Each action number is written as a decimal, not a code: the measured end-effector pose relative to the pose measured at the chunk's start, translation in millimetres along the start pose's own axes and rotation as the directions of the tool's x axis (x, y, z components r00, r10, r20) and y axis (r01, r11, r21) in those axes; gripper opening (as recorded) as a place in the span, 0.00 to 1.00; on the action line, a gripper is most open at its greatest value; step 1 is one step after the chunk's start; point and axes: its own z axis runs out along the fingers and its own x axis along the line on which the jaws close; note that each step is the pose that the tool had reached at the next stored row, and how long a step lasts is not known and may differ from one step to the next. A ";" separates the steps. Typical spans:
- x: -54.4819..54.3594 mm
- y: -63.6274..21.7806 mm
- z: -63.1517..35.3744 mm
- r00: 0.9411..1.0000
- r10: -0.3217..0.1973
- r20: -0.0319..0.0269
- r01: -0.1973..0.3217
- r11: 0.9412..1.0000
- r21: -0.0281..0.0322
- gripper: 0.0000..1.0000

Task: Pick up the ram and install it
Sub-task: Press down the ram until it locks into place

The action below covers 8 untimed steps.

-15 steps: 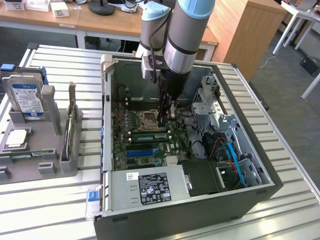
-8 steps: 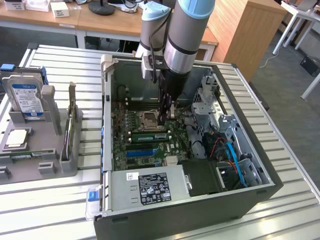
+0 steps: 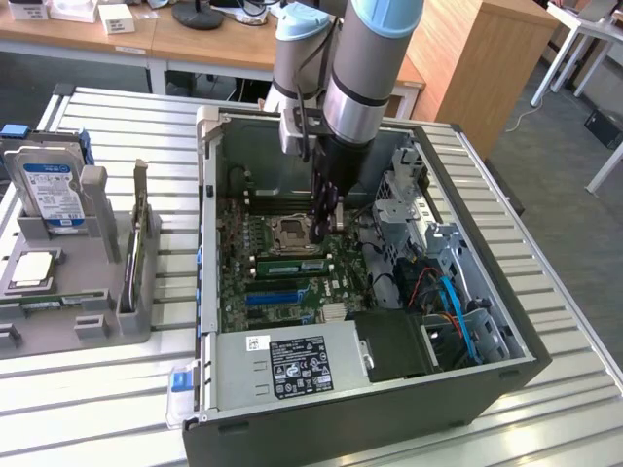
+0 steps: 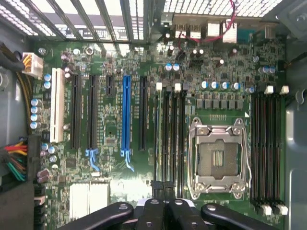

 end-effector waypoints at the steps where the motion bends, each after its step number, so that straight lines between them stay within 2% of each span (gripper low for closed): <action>1: 0.0 -2.2 -0.1 1.000 0.000 0.000 0.000 1.000 0.000 0.11; 8: -0.1 -21.4 -0.7 1.000 0.000 0.000 0.000 1.000 0.000 0.11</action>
